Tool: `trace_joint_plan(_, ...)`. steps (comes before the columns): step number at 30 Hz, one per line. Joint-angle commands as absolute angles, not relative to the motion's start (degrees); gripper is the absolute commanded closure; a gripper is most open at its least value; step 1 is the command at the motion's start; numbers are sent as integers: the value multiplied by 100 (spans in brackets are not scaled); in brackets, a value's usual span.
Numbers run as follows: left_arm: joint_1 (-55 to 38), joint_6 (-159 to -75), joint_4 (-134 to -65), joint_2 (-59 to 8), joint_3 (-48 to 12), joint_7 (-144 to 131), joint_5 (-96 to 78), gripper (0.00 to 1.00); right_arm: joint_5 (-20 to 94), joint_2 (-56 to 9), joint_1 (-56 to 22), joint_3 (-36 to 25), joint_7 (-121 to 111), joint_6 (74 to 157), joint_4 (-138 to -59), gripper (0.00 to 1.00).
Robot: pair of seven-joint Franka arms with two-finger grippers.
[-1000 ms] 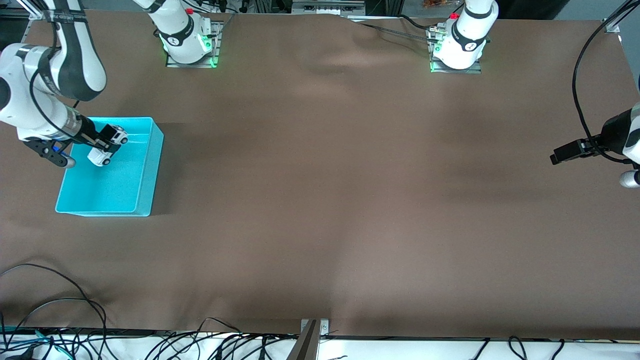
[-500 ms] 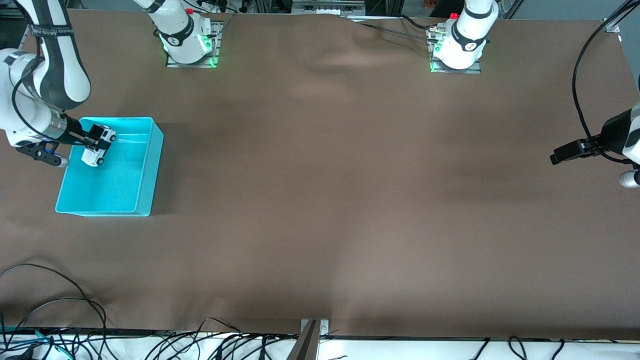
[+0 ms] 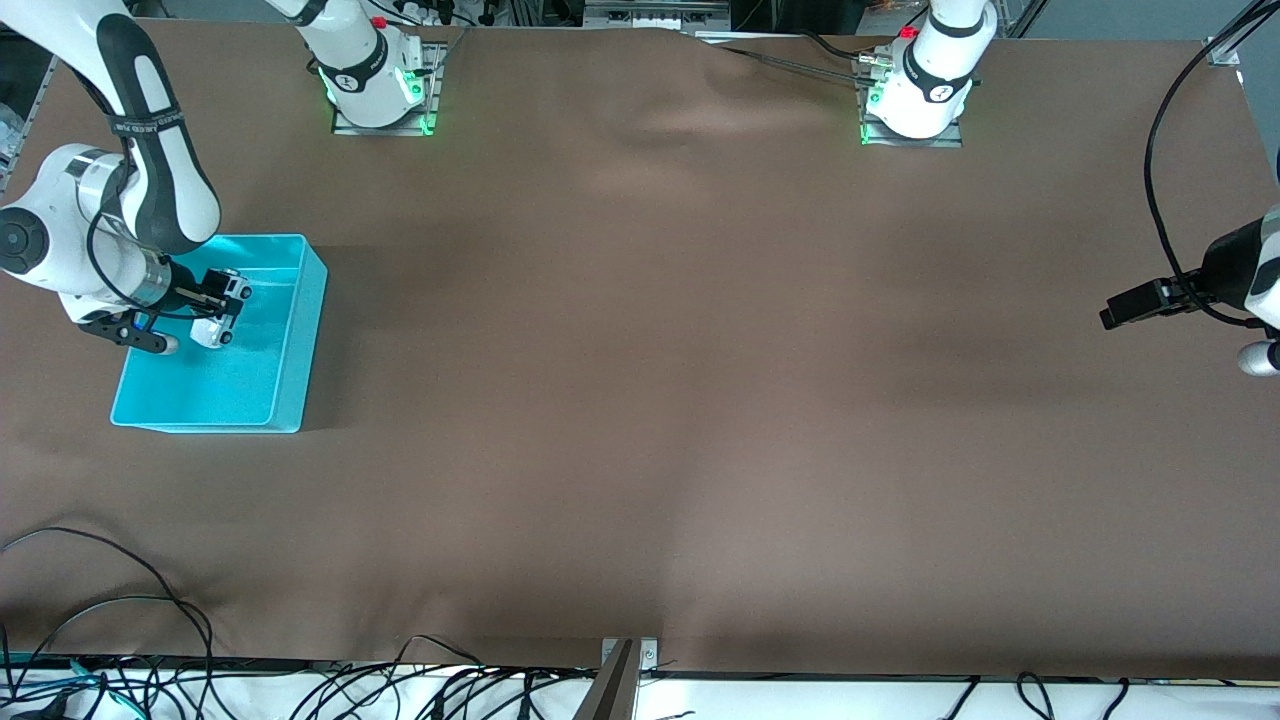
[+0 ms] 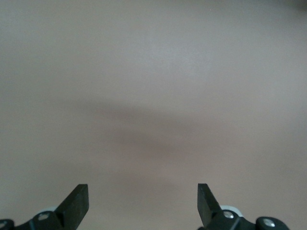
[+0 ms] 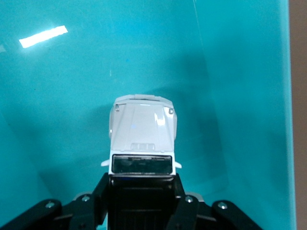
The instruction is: Wind and store white jeep toy
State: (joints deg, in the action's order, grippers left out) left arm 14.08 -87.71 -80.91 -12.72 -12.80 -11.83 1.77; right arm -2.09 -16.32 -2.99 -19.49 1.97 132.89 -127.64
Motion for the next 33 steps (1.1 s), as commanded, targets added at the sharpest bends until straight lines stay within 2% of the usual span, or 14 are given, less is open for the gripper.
trace_joint_plan(1, 1397, -8710, -8086, -1257, -1266, -1037, 88, 0, -70, -1758, -264, -1951, 9, 13307, -12612, 100)
trace_joint_plan(26, 1397, -8710, -8086, -1257, -1266, -1037, 88, 0, -70, -2145, -237, -1925, 9, 13482, -12612, 100)
trace_joint_plan(29, 1397, -8710, -8086, -1257, -1266, -1037, 88, 0, -70, -2145, -237, -1925, 17, 13474, -12612, 88)
trace_joint_plan(30, 1397, -8710, -8086, -1257, -1266, -1037, 88, 0, -70, -2136, -237, -1916, 44, 13448, -12612, 78)
trace_joint_plan(32, 1397, -8710, -8086, -1257, -1266, -1037, 88, 0, -70, -2118, -229, -1907, 18, 13438, -12621, 50)
trace_joint_plan(33, 1397, -8710, -8086, -1257, -1266, -1037, 88, 0, -70, -2118, -229, -1907, 18, 13438, -12621, 42)
